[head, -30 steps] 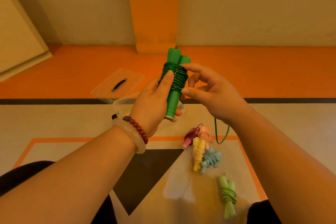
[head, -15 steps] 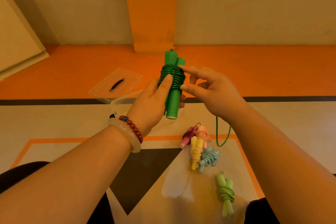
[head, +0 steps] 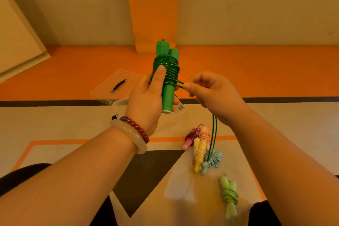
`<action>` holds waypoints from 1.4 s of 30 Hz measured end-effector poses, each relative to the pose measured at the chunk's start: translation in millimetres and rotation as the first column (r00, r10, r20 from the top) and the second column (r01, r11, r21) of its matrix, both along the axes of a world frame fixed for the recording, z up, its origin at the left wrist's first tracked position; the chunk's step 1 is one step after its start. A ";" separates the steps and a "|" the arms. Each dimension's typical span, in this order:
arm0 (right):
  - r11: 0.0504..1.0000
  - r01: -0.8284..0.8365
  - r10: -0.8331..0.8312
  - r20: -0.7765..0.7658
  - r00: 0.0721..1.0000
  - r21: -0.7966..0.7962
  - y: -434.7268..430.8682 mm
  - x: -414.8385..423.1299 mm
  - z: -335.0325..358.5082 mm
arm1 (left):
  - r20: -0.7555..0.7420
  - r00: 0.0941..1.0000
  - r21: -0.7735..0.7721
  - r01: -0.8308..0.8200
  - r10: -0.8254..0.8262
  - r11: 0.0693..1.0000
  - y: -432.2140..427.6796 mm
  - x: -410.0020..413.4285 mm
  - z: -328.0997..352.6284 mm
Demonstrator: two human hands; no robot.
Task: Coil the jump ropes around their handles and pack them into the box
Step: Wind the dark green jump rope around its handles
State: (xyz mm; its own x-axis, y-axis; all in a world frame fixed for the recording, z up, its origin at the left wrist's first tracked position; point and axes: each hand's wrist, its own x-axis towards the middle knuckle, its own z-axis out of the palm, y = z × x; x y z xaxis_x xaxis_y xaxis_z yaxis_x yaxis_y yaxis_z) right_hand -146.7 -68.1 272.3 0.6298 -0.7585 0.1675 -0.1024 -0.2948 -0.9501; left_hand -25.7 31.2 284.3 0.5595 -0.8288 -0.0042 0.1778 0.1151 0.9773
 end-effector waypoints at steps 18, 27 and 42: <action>0.969 -0.194 0.178 0.109 0.978 0.152 3.8 -4.1 -5.8 | -0.207 0.939 0.024 0.286 -0.275 0.958 -2.0 1.2 -4.9; 0.976 -0.126 0.109 0.105 0.989 0.177 14.5 1.6 2.3 | 0.114 0.988 0.092 0.095 -0.105 0.991 -4.3 14.3 -11.0; 0.996 -0.080 0.082 0.079 0.993 -0.032 36.0 20.4 -5.7 | 0.055 0.996 0.065 -0.071 0.067 0.995 -9.1 5.3 -18.0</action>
